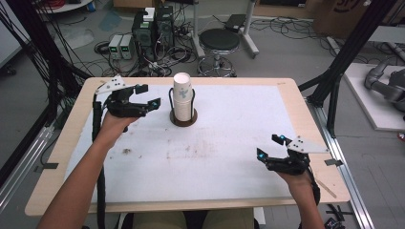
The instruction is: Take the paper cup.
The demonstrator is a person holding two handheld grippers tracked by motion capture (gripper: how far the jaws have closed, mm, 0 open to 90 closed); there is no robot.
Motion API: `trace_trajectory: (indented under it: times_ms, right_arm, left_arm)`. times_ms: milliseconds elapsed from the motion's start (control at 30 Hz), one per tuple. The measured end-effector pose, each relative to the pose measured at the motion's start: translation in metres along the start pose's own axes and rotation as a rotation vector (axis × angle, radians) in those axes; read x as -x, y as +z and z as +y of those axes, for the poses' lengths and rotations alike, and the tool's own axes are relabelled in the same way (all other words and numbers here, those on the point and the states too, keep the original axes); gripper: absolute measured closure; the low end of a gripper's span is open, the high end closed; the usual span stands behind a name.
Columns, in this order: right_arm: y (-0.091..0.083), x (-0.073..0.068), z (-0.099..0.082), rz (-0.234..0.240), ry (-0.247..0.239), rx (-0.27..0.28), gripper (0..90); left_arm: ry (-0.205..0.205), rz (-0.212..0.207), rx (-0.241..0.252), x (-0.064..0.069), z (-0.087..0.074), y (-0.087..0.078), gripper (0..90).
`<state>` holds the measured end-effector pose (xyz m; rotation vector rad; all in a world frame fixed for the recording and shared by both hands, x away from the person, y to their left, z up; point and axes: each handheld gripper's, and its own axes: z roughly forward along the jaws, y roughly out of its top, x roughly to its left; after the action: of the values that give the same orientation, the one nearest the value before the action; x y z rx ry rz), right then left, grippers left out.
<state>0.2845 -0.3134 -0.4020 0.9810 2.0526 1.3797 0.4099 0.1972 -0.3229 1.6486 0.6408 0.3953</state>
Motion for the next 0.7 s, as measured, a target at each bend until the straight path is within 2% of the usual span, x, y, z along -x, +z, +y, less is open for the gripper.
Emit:
trace_trajectory:
  times_ms: [133, 200, 300, 333, 433, 567, 700]
  right_arm:
    - [0.000, -0.001, 0.000, 0.004, 0.002, 0.000, 19.1]
    - [0.001, 0.000, 0.000, 0.004, 0.000, 0.001, 19.1]
    - [0.001, 0.000, 0.000, 0.007, 0.003, -0.002, 19.1]
    - [0.001, 0.000, 0.000, 0.007, 0.003, -0.003, 19.1]
    - [0.001, 0.000, 0.000, 0.008, 0.002, -0.004, 19.1]
    - [0.001, -0.001, 0.000, 0.010, 0.001, -0.004, 19.2]
    - [0.001, 0.000, -0.001, 0.011, 0.004, -0.004, 19.1]
  left_arm:
    - [-0.005, -0.013, -0.025, -0.005, 0.009, 0.018, 16.4]
    - [-0.008, -0.005, -0.047, -0.008, 0.014, 0.028, 16.4]
    - [-0.010, -0.009, -0.051, -0.011, 0.019, 0.038, 16.4]
    - [-0.014, -0.011, -0.064, -0.012, 0.023, 0.048, 16.4]
    - [-0.017, -0.009, -0.079, -0.014, 0.027, 0.063, 16.4]
    - [-0.023, 0.008, -0.118, -0.015, 0.029, 0.081, 16.4]
    - [-0.035, 0.042, -0.145, -0.016, 0.029, 0.096, 16.6]
